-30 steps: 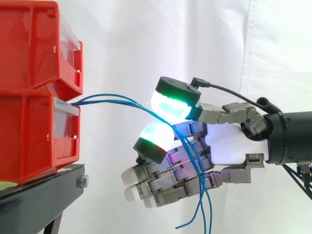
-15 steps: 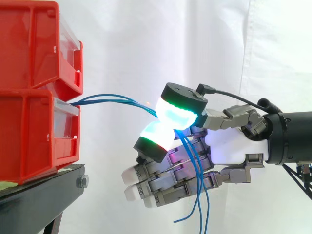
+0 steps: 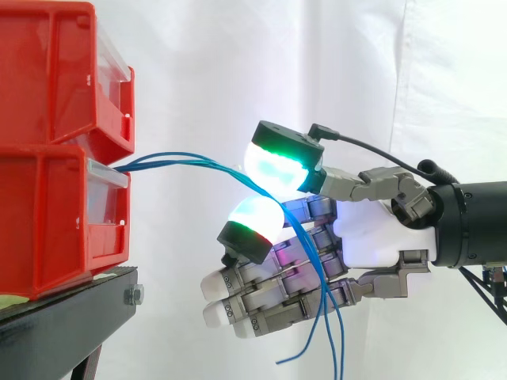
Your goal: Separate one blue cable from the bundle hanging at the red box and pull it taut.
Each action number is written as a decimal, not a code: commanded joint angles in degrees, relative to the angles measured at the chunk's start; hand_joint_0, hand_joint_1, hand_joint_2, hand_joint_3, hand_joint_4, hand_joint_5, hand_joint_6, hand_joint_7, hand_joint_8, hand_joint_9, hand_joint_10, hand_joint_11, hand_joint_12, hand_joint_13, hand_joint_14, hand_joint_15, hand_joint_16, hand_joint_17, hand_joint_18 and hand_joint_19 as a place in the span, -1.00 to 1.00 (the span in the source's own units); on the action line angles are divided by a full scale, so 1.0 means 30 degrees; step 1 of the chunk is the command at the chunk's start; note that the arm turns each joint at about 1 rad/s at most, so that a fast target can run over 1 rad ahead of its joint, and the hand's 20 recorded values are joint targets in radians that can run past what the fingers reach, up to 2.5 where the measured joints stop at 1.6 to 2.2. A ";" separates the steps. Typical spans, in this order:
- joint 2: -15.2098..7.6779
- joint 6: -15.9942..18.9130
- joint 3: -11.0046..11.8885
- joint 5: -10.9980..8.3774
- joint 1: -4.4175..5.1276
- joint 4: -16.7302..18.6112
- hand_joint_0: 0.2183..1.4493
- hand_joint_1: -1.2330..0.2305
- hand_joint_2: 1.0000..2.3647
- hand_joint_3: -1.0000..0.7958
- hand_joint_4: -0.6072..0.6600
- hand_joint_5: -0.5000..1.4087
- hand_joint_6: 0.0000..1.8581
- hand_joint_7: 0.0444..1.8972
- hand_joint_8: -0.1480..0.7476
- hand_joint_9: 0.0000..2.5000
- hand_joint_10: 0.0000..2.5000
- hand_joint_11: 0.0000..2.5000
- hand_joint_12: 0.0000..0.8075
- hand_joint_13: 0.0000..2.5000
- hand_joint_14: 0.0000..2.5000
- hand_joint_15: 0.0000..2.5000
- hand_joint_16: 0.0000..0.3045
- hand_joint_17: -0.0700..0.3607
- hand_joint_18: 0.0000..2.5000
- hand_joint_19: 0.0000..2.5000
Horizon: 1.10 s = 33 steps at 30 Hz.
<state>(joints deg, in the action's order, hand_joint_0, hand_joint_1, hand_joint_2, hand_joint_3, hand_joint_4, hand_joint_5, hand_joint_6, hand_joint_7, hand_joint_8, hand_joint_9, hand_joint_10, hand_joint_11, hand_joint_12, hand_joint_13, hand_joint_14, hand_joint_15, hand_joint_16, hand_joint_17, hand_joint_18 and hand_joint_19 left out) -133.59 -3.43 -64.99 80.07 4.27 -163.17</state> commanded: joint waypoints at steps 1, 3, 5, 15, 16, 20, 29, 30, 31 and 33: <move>0.0000 0.0000 -0.0018 0.0000 0.0012 -0.0013 -0.53 -0.27 -1.00 -0.44 0.26 -0.67 -0.06 0.20 0.07 -0.50 -0.99 -0.72 -0.14 -0.64 -1.00 -0.89 -0.76 -0.29 -0.79 -0.96; 0.0000 0.0000 0.0012 0.0000 0.0012 0.0016 -0.57 -0.29 -1.00 -0.44 0.27 -0.67 -0.06 0.16 0.08 -0.49 -0.99 -0.72 -0.12 -0.64 -1.00 -0.88 -0.74 -0.27 -0.78 -0.96; 0.0000 0.0000 -0.0018 0.0000 0.0012 0.0046 -0.60 -0.22 -1.00 -0.44 0.28 -0.67 -0.06 0.14 0.10 -0.49 -0.99 -0.72 -0.10 -0.64 -1.00 -0.89 -0.73 -0.25 -0.78 -0.96; 0.0000 0.0000 -0.0047 0.0000 0.0012 0.0046 -0.39 -0.08 -0.98 -0.26 0.21 -0.67 -0.09 0.18 0.05 -0.48 -0.99 -0.71 -0.18 -0.65 -1.00 -0.88 -0.77 -0.31 -0.80 -0.95; 0.0000 0.0000 -0.0047 0.0000 0.0012 0.0046 -0.39 -0.10 -0.98 -0.25 0.22 -0.67 -0.08 0.19 0.04 -0.49 -0.99 -0.71 -0.18 -0.65 -1.00 -0.88 -0.77 -0.31 -0.80 -0.95; 0.0000 0.0000 -0.0047 0.0000 0.0012 0.0075 -0.39 -0.32 -0.97 -0.11 0.22 -0.69 -0.06 0.28 0.04 -0.50 -0.99 -0.69 -0.17 -0.65 -1.00 -0.88 -0.77 -0.31 -0.80 -0.95; 0.0000 0.0000 -0.0076 0.0000 0.0100 0.0075 -0.24 -0.50 -0.98 -0.26 0.13 -0.70 -0.03 0.24 0.01 -0.52 -0.99 -0.69 -0.18 -0.65 -1.00 -0.88 -0.77 -0.30 -0.78 -0.94; -0.0029 0.0000 -0.0076 -0.0029 0.0100 0.0075 -0.22 -0.51 -0.98 -0.28 0.14 -0.70 -0.03 0.25 0.00 -0.51 -0.99 -0.69 -0.18 -0.65 -1.00 -0.89 -0.77 -0.30 -0.78 -0.94; -0.0029 0.0000 -0.0076 -0.0029 0.0100 0.0075 -0.20 -0.52 -0.99 -0.33 0.14 -0.69 -0.02 0.25 0.00 -0.51 -0.99 -0.69 -0.18 -0.64 -1.00 -0.89 -0.77 -0.31 -0.77 -0.95; -0.0029 0.0000 -0.0105 -0.0234 0.0188 0.0075 -0.18 -0.51 -1.00 -0.40 0.15 -0.69 -0.02 0.22 0.00 -0.51 -0.99 -0.69 -0.19 -0.64 -1.00 -0.89 -0.77 -0.31 -0.76 -0.95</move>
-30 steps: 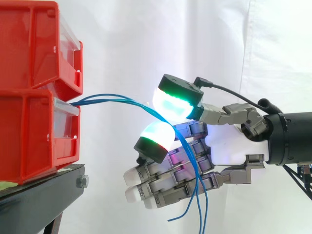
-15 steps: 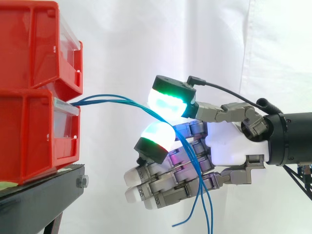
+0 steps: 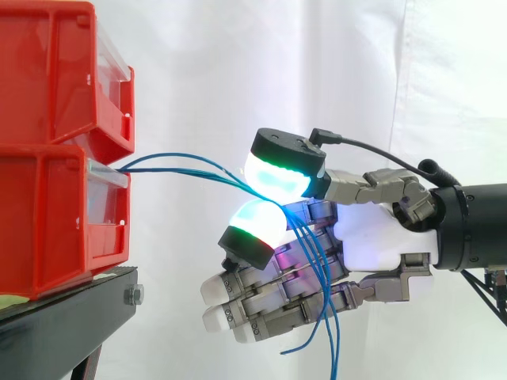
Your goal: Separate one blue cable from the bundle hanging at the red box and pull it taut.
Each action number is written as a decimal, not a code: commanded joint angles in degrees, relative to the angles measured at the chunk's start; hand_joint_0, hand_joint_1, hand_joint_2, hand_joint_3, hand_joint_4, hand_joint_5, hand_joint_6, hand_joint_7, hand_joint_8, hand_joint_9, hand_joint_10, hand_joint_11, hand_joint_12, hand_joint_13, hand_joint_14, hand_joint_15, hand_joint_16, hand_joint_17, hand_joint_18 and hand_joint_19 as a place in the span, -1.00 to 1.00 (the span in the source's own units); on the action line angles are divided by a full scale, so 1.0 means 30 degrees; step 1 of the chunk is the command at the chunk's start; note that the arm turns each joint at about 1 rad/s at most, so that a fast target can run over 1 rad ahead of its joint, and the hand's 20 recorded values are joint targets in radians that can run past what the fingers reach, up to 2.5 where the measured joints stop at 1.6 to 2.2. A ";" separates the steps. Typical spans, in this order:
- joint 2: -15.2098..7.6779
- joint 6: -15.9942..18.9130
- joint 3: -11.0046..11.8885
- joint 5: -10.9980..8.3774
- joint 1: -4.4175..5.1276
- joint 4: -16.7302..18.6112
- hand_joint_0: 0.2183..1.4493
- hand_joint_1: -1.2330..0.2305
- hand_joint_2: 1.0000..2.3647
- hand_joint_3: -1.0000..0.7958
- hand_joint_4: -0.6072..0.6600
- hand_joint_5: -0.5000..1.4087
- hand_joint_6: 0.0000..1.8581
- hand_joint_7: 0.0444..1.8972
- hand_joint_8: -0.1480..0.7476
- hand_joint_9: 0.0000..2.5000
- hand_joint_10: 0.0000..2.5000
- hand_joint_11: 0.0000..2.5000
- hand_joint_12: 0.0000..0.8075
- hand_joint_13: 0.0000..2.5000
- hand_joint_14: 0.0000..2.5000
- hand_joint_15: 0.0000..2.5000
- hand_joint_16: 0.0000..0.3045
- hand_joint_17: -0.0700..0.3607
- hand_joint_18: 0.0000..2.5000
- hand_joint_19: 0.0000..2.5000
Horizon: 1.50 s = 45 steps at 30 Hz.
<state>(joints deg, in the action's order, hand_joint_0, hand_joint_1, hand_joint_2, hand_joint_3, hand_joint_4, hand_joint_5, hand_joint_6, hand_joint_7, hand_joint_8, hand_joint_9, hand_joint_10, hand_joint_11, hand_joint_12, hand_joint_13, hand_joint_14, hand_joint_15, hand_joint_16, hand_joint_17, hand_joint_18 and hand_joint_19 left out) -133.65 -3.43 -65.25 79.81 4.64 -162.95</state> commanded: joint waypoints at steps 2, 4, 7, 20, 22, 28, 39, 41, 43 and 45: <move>-0.0011 -0.0001 -0.0019 -0.0235 0.0095 0.0001 -0.19 -0.51 -1.00 -0.44 0.17 -0.69 -0.03 0.22 -0.01 -0.51 -0.99 -0.69 -0.19 -0.64 -1.00 -0.88 -0.77 -0.31 -0.76 -0.95; -0.0011 -0.0001 -0.0019 -0.0294 0.0154 0.0001 -0.22 -0.51 -1.00 -0.44 0.18 -0.69 -0.03 0.22 0.00 -0.51 -0.99 -0.69 -0.19 -0.64 -1.00 -0.88 -0.77 -0.31 -0.76 -0.95; -0.0011 -0.0001 -0.0019 -0.0323 0.0183 0.0001 -0.37 -0.41 -1.00 -0.44 0.21 -0.67 -0.04 0.22 0.00 -0.49 -0.99 -0.69 -0.19 -0.64 -1.00 -0.88 -0.77 -0.30 -0.75 -0.93; -0.0011 -0.0001 -0.0283 -0.0616 0.0388 0.0030 -0.57 0.14 -1.00 -0.44 0.26 -0.68 -0.06 0.18 0.11 -0.45 -0.99 -0.67 -0.09 -0.64 -1.00 -0.87 -0.72 -0.22 -0.76 -0.92; -0.0011 -0.0001 -0.0400 -0.0733 0.0447 0.0177 -0.59 0.11 -1.00 -0.44 0.27 -0.68 -0.06 0.18 0.12 -0.45 -0.99 -0.68 -0.07 -0.64 -1.00 -0.87 -0.71 -0.21 -0.76 -0.92; -0.0011 -0.0001 -0.0634 -0.1261 0.0652 0.0645 -0.52 0.08 -1.00 -0.44 0.25 -0.68 -0.07 0.19 0.09 -0.45 -0.99 -0.67 -0.11 -0.65 -1.00 -0.87 -0.73 -0.25 -0.78 -0.91; -0.0011 -0.0147 -0.0634 -0.1671 0.0769 0.0733 -0.38 -0.34 -0.97 -0.08 0.16 -0.68 -0.04 0.32 0.05 -0.45 -0.99 -0.64 -0.16 -0.63 -0.99 -0.87 -0.76 -0.29 -0.76 -0.91; -0.0011 -0.0206 -0.0634 -0.1729 0.0769 0.0733 -0.33 -0.43 -0.97 -0.14 0.12 -0.69 -0.02 0.29 0.03 -0.46 -0.99 -0.64 -0.16 -0.63 -1.00 -0.87 -0.76 -0.29 -0.76 -0.91; -0.0011 -0.0294 -0.0664 -0.1934 0.0799 0.0792 -0.28 -0.47 -0.98 -0.18 0.10 -0.69 -0.02 0.28 0.03 -0.46 -0.99 -0.65 -0.17 -0.63 -0.99 -0.87 -0.76 -0.29 -0.76 -0.92; -0.0011 -0.0499 -0.0664 -0.2110 0.0799 0.0880 -0.25 -0.47 -0.98 -0.25 0.11 -0.69 -0.02 0.28 0.01 -0.47 -0.99 -0.64 -0.17 -0.64 -1.00 -0.87 -0.76 -0.29 -0.76 -0.92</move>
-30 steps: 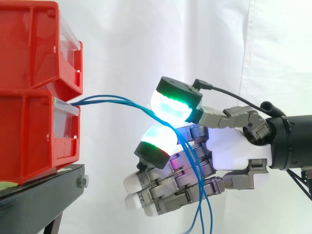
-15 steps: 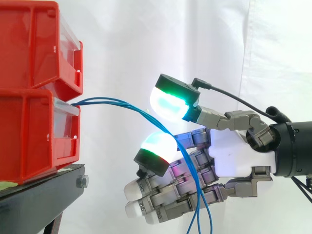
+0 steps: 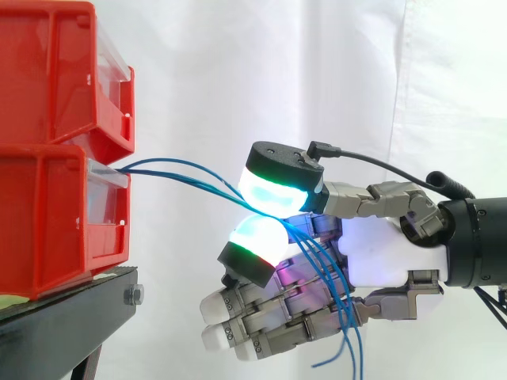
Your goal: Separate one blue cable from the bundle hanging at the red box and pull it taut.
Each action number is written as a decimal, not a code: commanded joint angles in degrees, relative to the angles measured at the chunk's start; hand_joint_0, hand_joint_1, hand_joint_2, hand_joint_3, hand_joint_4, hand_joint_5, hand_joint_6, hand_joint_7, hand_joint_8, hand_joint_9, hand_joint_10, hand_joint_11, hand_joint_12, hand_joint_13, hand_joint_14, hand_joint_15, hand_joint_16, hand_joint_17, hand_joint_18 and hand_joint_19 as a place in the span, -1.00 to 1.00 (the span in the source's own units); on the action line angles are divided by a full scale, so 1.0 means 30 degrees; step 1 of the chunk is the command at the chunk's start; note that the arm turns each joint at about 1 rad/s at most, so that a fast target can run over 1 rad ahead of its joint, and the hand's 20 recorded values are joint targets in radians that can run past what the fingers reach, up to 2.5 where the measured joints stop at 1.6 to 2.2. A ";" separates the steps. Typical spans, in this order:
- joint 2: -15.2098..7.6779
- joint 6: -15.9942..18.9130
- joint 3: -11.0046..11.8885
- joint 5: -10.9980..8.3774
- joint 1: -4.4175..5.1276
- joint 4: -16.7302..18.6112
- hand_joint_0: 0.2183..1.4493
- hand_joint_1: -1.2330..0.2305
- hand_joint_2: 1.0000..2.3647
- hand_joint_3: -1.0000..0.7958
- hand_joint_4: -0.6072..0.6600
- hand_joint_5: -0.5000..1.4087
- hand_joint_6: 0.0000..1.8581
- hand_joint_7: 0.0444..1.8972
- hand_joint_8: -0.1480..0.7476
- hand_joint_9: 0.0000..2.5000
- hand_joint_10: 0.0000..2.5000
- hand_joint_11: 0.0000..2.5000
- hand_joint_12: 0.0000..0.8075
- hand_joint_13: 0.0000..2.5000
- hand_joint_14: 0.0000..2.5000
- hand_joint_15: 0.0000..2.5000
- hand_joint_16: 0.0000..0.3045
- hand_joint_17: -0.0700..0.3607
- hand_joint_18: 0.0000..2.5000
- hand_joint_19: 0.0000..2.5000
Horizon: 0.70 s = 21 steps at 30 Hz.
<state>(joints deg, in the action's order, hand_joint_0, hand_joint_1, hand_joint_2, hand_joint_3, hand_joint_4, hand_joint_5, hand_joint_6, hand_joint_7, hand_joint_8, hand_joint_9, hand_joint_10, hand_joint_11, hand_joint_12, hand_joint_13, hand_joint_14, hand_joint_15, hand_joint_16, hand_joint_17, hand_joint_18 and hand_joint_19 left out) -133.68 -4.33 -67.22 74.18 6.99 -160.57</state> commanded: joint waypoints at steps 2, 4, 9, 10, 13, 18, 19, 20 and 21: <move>-0.0030 -0.0782 -0.0034 -0.0821 0.0013 0.0350 -0.18 -0.51 -1.00 -0.40 0.14 -0.69 -0.02 0.26 0.00 -0.47 -0.99 -0.65 -0.18 -0.63 -0.99 -0.88 -0.76 -0.29 -0.75 -0.92; 0.0000 -0.1251 -0.0034 -0.1202 0.0013 0.0437 -0.16 -0.50 -1.00 -0.44 0.13 -0.69 -0.02 0.26 -0.01 -0.47 -0.99 -0.64 -0.18 -0.63 -1.00 -0.88 -0.76 -0.30 -0.75 -0.93; 0.0000 -0.3038 -0.0034 -0.2374 0.0013 0.0818 -0.28 -0.49 -1.00 -0.44 0.22 -0.68 -0.04 0.25 0.00 -0.45 -0.99 -0.64 -0.19 -0.63 -0.99 -0.88 -0.76 -0.30 -0.73 -0.92; 0.0000 -0.3155 -0.0034 -0.2433 0.0013 0.0906 -0.34 -0.44 -1.00 -0.44 0.22 -0.68 -0.04 0.25 0.00 -0.44 -0.99 -0.64 -0.19 -0.63 -0.99 -0.87 -0.76 -0.30 -0.73 -0.92; 0.0000 -0.3565 -0.0034 -0.2667 0.0072 0.1053 -0.49 -0.34 -1.00 -0.44 0.24 -0.67 -0.04 0.21 0.04 -0.43 -0.99 -0.64 -0.15 -0.62 -1.00 -0.87 -0.74 -0.27 -0.72 -0.92; -0.0030 -0.3829 -0.0034 -0.2726 0.0072 0.1053 -0.59 -0.17 -1.00 -0.44 0.27 -0.67 -0.05 0.15 0.08 -0.42 -0.99 -0.64 -0.08 -0.62 -1.00 -0.87 -0.71 -0.22 -0.71 -0.91; 0.0000 -0.3858 -0.0063 -0.2726 0.0101 0.1053 -0.60 -0.14 -1.00 -0.44 0.28 -0.67 -0.05 0.15 0.10 -0.42 -0.99 -0.64 -0.08 -0.62 -1.00 -0.87 -0.71 -0.21 -0.71 -0.91; 0.0000 -0.3858 -0.0063 -0.2726 0.0072 0.1053 -0.60 -0.11 -1.00 -0.44 0.27 -0.67 -0.05 0.15 0.10 -0.42 -0.99 -0.64 -0.07 -0.62 -0.99 -0.87 -0.71 -0.21 -0.71 -0.91; 0.0000 -0.3858 -0.0063 -0.2755 0.0072 0.1053 -0.60 -0.11 -1.00 -0.44 0.28 -0.67 -0.05 0.15 0.10 -0.42 -0.99 -0.64 -0.07 -0.62 -1.00 -0.87 -0.71 -0.21 -0.71 -0.91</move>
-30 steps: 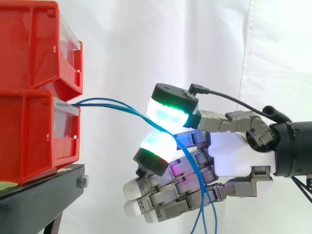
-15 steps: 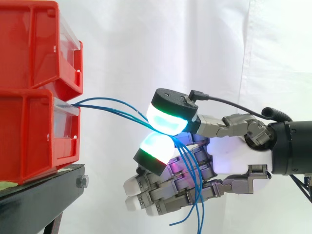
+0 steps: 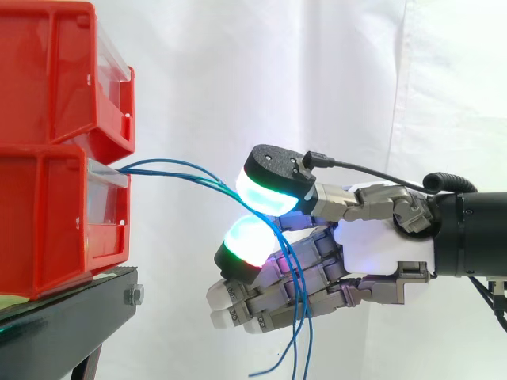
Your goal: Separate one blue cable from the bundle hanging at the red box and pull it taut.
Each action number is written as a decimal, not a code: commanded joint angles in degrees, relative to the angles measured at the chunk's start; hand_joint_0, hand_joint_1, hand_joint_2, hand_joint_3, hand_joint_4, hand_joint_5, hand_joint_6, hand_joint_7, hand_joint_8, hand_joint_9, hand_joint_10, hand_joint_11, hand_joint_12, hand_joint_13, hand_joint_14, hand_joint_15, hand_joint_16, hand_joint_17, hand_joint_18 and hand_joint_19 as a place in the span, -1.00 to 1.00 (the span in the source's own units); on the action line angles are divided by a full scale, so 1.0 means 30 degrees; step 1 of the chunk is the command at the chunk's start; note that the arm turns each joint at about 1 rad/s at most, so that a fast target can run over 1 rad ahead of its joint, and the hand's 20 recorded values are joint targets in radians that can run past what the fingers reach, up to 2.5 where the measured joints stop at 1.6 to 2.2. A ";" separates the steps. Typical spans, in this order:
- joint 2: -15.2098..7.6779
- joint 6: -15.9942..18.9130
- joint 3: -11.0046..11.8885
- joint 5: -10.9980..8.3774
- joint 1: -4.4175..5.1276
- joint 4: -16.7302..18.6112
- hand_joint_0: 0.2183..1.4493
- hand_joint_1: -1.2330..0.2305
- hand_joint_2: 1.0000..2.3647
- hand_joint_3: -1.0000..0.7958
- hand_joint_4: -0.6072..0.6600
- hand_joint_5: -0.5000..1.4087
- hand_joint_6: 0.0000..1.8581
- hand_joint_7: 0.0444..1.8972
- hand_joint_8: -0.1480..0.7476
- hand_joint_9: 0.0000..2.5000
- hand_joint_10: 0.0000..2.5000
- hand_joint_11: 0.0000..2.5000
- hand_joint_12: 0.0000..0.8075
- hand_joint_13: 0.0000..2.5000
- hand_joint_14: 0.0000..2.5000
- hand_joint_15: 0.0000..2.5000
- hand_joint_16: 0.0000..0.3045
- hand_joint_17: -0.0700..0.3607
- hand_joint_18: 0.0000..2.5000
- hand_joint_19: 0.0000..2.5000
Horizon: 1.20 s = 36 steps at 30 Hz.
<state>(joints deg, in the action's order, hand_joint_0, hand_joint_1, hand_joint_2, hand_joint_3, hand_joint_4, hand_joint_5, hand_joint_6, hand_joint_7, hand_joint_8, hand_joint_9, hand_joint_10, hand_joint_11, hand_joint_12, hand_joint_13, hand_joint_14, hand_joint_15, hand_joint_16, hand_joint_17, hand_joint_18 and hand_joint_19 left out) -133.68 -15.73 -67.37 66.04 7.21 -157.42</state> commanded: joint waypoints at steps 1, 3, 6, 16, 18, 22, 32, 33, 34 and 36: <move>0.0001 -0.0088 -0.0013 -0.0013 0.0030 0.0003 -0.60 -0.09 -1.00 -0.44 0.28 -0.67 -0.05 0.14 0.10 -0.42 -0.99 -0.64 -0.07 -0.62 -1.00 -0.87 -0.71 -0.21 -0.71 -0.91; 0.0001 -0.0088 -0.0013 -0.0042 0.0001 0.0003 -0.61 -0.07 -1.00 -0.44 0.28 -0.67 -0.05 0.15 0.11 -0.42 -0.99 -0.64 -0.07 -0.62 -1.00 -0.87 -0.71 -0.21 -0.71 -0.91; 0.0001 -0.0059 -0.0013 -0.0013 0.0001 0.0003 -0.60 -0.01 -1.00 -0.44 0.27 -0.67 -0.05 0.15 0.11 -0.42 -0.99 -0.64 -0.07 -0.62 -1.00 -0.87 -0.71 -0.21 -0.72 -0.90; 0.0001 0.0029 -0.0013 -0.0130 0.0089 -0.0056 -0.36 -0.26 -0.99 -0.35 0.22 -0.67 -0.06 0.29 0.04 -0.43 -0.99 -0.64 -0.17 -0.64 -1.00 -0.87 -0.75 -0.28 -0.74 -0.89; 0.0030 0.0117 0.0017 -0.0159 0.0118 -0.0115 -0.35 -0.33 -0.99 -0.30 0.21 -0.67 -0.06 0.31 0.04 -0.43 -0.99 -0.64 -0.17 -0.64 -0.99 -0.86 -0.75 -0.28 -0.74 -0.89; 0.0030 0.0439 0.0192 -0.0159 0.0235 -0.0495 -0.31 -0.41 -0.98 -0.28 0.16 -0.68 -0.04 0.29 0.03 -0.44 -0.99 -0.64 -0.17 -0.63 -0.99 -0.87 -0.75 -0.28 -0.74 -0.90; 0.0264 0.0966 0.0837 -0.0101 0.0352 -0.1872 -0.17 -0.51 -1.00 -0.40 0.10 -0.68 -0.03 0.32 0.01 -0.44 -0.99 -0.63 -0.18 -0.62 -0.99 -0.88 -0.76 -0.30 -0.71 -0.92; 0.0323 0.0996 0.0837 -0.0101 0.0381 -0.1931 -0.16 -0.52 -1.00 -0.40 0.10 -0.68 -0.03 0.31 0.01 -0.44 -0.99 -0.63 -0.19 -0.62 -1.00 -0.88 -0.76 -0.30 -0.71 -0.92; 0.0411 0.1025 0.0837 -0.0130 0.0411 -0.1990 -0.15 -0.52 -1.00 -0.42 0.08 -0.68 -0.02 0.31 0.00 -0.44 -0.99 -0.64 -0.19 -0.62 -1.00 -0.88 -0.76 -0.30 -0.71 -0.91; 0.0586 0.1025 0.0837 -0.0130 0.0499 -0.2165 -0.14 -0.52 -1.00 -0.44 0.09 -0.68 -0.02 0.30 -0.01 -0.44 -0.99 -0.64 -0.19 -0.62 -1.00 -0.88 -0.76 -0.30 -0.70 -0.92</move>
<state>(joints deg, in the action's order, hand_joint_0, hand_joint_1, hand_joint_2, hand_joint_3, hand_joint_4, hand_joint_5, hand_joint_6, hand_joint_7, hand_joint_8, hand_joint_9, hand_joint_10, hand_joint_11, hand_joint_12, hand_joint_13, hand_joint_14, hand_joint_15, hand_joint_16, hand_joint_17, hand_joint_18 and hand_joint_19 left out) -132.61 -12.77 -64.88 65.72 8.36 -163.19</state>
